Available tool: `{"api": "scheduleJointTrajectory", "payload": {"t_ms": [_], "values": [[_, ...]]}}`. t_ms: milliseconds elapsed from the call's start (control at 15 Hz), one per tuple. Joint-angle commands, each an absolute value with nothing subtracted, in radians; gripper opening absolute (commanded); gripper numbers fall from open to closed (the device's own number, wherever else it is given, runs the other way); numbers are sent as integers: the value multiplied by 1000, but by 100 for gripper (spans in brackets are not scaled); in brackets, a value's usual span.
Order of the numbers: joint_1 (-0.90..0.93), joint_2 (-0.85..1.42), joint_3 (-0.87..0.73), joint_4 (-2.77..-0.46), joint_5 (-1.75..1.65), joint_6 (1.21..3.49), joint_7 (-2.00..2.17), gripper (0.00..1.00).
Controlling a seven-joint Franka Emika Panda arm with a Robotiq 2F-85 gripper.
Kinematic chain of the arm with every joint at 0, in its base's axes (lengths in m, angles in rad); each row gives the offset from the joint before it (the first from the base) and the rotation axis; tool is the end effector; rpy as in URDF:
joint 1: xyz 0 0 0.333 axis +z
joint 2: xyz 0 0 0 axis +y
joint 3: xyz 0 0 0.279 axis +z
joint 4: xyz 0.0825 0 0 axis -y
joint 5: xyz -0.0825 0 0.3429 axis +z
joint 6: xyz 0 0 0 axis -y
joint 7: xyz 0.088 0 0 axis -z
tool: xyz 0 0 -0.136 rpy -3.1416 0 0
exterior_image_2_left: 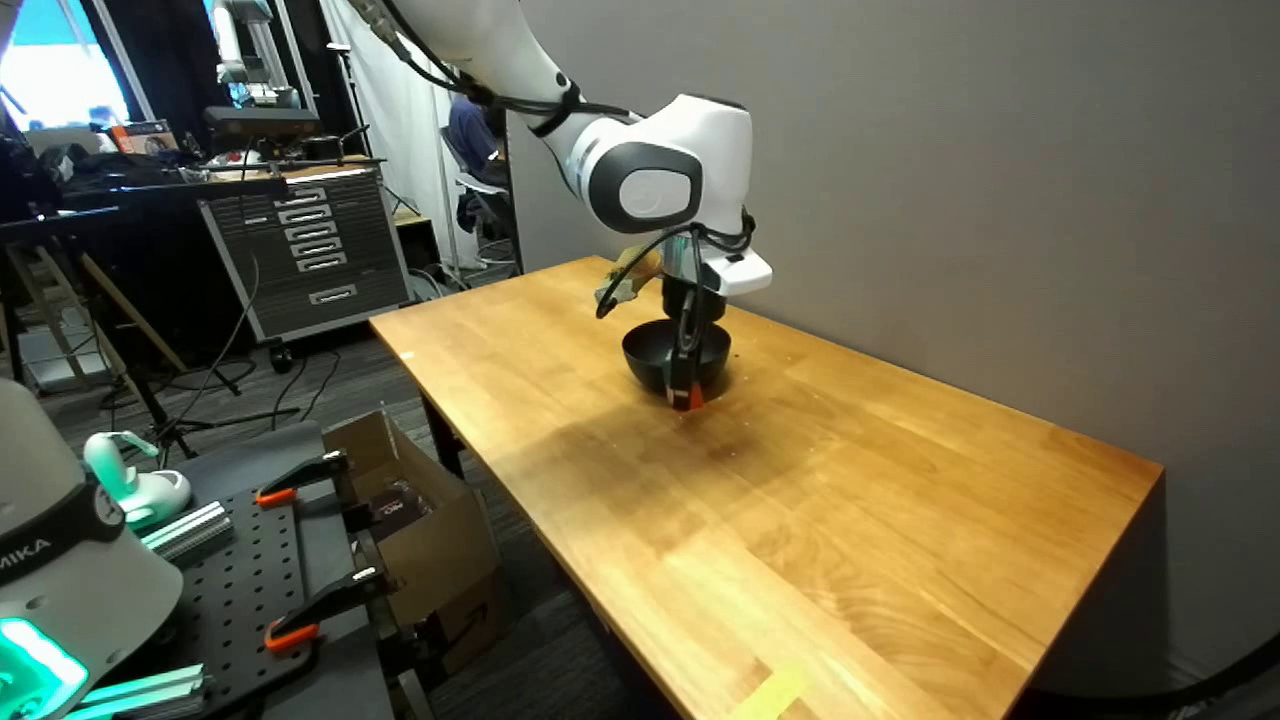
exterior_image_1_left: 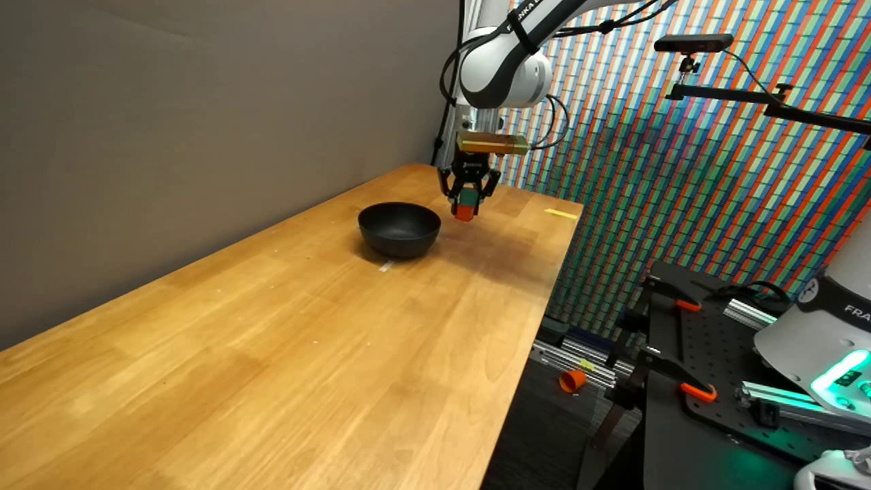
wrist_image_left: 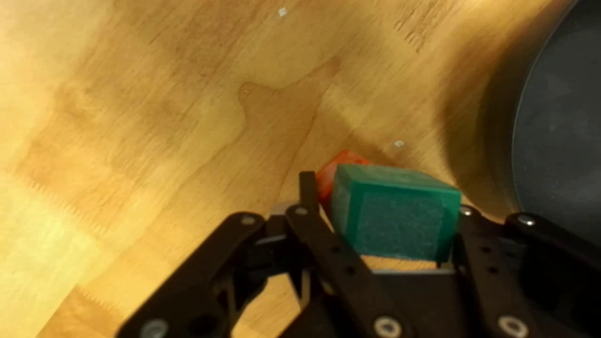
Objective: Take the blocks out of the bowl and put them on the table
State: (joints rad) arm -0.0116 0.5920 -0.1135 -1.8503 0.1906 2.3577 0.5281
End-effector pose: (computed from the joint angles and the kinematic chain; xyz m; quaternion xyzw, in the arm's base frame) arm 0.5815 -0.0659 0.1683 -0.9243 0.3783 0.0444 0.0241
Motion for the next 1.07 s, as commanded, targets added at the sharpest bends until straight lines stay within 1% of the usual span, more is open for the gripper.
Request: {"api": "scheduleJointTrajectory", "payload": {"t_ms": [0,600,667,733,800,867,1000], "values": [[-11,559,-114,-1883,215,2367,533,24],[-14,558,-110,-1886,234,2352,530,24],[-13,558,-110,-1887,235,2351,530,57],[-13,558,-111,-1888,236,2351,530,59],[-13,558,-111,-1889,236,2349,531,75],[-12,558,-112,-1889,234,2348,531,72],[-12,558,-112,-1890,235,2347,532,80]]}}
